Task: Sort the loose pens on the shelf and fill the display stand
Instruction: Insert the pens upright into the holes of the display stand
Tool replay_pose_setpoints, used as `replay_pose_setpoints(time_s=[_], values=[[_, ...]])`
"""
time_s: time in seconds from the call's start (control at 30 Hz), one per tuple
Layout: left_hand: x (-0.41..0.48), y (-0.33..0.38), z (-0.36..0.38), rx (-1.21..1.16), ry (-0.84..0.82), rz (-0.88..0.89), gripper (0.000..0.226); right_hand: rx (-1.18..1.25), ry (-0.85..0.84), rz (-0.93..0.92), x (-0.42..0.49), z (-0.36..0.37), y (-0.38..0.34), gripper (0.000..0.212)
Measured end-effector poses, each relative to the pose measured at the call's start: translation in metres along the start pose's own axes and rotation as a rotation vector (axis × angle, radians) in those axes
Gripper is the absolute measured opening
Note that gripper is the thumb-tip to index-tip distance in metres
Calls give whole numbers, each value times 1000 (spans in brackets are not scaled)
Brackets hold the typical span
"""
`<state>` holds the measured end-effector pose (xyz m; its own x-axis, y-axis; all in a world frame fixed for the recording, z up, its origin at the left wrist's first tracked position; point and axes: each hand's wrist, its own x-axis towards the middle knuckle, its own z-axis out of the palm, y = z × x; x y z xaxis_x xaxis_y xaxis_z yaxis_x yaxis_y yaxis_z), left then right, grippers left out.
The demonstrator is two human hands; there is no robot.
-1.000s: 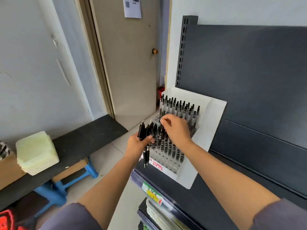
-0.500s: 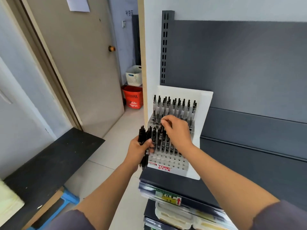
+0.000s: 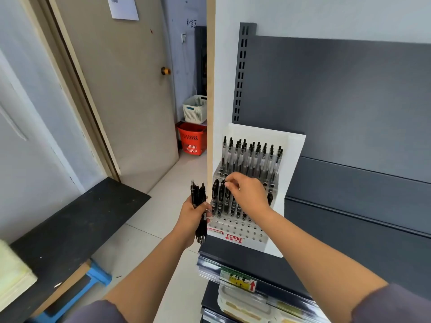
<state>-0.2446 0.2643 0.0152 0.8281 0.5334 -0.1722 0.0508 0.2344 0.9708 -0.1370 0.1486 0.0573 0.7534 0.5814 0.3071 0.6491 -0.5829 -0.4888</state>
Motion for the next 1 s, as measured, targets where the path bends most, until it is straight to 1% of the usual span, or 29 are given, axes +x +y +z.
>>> replay_pose_setpoints(time_s=[0.1, 0.2, 0.4, 0.53, 0.6, 0.63, 0.7, 0.73, 0.8, 0.83, 0.9, 1.0], values=[[-2, -1, -1, 35, -22, 5, 15, -204, 63, -80, 1, 4, 3, 20], [-3, -4, -5, 50, -25, 24, 14, -292, 59, -94, 4, 5, 5, 18], [-4, -7, -8, 72, -9, 60, 16, -298, 63, -56, 6, 9, 6, 17], [-3, -5, -5, 64, -46, 62, 14, -277, 14, -52, 6, 7, 6, 19], [-3, -3, 0, 49, -67, 72, 15, -186, 33, -88, 7, 2, 3, 24], [-3, -2, 3, 35, -73, 80, 15, -89, 29, -94, 6, 0, 0, 27], [-2, 0, 10, 4, -79, 101, 17, 112, -52, -54, 6, -6, -5, 28], [-1, 1, 14, -2, -74, 113, 18, 168, -100, -23, 6, -7, -7, 24], [0, 3, 23, 0, -60, 138, 19, 237, -129, 49, 6, -9, -7, 11], [0, 4, 27, 3, -57, 152, 20, 278, -117, 85, 6, -11, -6, 10], [1, 4, 33, 22, -56, 179, 21, 354, -83, 135, 7, -15, -3, 16], [4, 4, 39, 68, -40, 198, 23, 381, -56, 162, 7, -23, 0, 16]])
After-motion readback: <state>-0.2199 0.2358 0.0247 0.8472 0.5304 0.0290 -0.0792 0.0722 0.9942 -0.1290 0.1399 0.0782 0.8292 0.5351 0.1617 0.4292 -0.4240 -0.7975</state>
